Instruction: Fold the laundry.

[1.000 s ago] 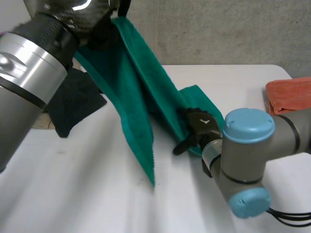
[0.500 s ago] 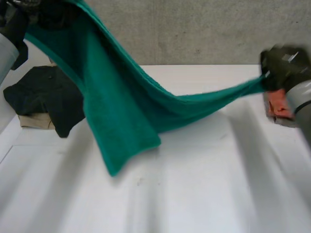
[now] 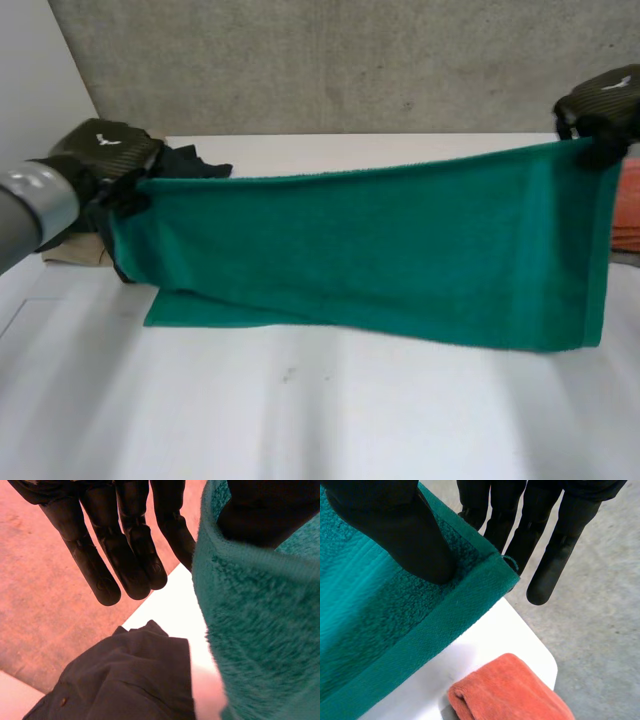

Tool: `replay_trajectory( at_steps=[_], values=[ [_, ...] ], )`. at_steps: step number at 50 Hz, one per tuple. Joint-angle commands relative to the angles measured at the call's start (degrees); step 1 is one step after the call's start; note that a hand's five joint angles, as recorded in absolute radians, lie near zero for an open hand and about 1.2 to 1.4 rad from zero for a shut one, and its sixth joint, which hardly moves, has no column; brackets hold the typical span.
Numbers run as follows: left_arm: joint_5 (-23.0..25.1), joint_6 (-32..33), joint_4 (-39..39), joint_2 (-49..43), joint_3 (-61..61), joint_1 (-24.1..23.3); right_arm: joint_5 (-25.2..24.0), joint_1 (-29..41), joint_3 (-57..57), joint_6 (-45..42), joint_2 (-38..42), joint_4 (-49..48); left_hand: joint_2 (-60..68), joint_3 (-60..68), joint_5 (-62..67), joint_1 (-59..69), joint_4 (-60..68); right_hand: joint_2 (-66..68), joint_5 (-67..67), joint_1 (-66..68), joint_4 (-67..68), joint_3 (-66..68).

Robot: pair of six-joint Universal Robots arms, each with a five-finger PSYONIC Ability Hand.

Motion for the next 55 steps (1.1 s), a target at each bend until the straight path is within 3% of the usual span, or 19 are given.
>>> replay_trajectory(
  at_steps=[1,3,7,12,16,26,32,36,41,46,50,55],
  values=[
    [-0.4,2.8,8.1,-18.9,26.6,-3.1,13.1,6.4,-16.4,3.2,13.6,-17.1,11.4,11.7,14.5,13.6,11.2,12.7,12.7,16.0,11.4,12.1],
    [-0.3,2.6,12.7,-20.9,31.9,-3.9,16.5,7.5,-22.3,5.6,15.7,-25.6,11.4,11.7,14.5,13.6,11.2,12.7,12.7,16.0,11.4,12.1],
    [-2.8,-1.8,31.6,-22.7,39.0,-4.0,18.9,8.0,-25.2,9.3,15.7,-40.4,11.4,11.7,14.5,13.6,11.2,12.7,12.7,16.0,11.4,12.1],
    [-8.0,-10.0,43.5,-22.1,38.1,-2.9,18.9,8.0,-21.8,9.6,13.7,-48.8,11.4,11.7,14.5,13.6,11.2,12.7,12.7,16.0,11.4,12.1],
    [-7.7,-12.7,40.5,-21.3,34.5,-2.5,18.2,8.0,-17.2,9.4,13.2,-46.7,11.4,11.7,14.5,13.6,11.2,12.7,12.7,16.0,11.4,12.1],
    [-4.4,-11.2,37.0,-21.2,17.4,-2.7,15.1,8.0,-3.1,9.0,14.6,-39.1,11.4,11.7,14.5,13.6,11.2,12.7,12.7,16.0,11.4,12.1],
    [-3.3,-5.0,35.6,-20.0,0.8,-2.8,14.9,7.4,7.9,5.8,14.5,-33.9,11.4,11.7,14.5,13.6,11.2,12.7,12.7,16.0,11.4,12.1],
    [-3.1,2.3,31.6,-13.4,-12.2,-2.5,14.6,6.7,17.4,1.1,13.2,-29.3,11.4,11.7,14.5,13.6,11.2,12.7,12.7,16.0,11.4,12.1],
    [-3.6,10.4,23.5,-2.2,-29.1,-1.8,14.7,5.8,33.5,-8.4,1.5,-24.1,11.4,11.7,14.5,13.6,11.2,12.7,12.7,16.0,11.4,12.1],
    [-3.7,19.3,10.2,9.4,-44.0,2.1,14.6,-0.6,51.3,-25.1,-13.3,-20.5,11.4,11.7,14.5,13.6,11.2,12.7,12.7,16.0,11.4,12.1],
    [-3.5,24.7,3.6,11.7,-46.0,3.9,13.8,-3.6,57.7,-32.6,-18.8,-20.6,11.4,11.7,14.5,13.6,11.2,12.7,12.7,16.0,11.4,12.1],
    [-3.4,27.3,4.0,11.1,-41.1,3.7,13.1,-3.7,56.9,-30.0,-18.9,-21.2,11.4,11.7,14.5,13.6,11.2,12.7,12.7,16.0,11.4,12.1]
  ],
)
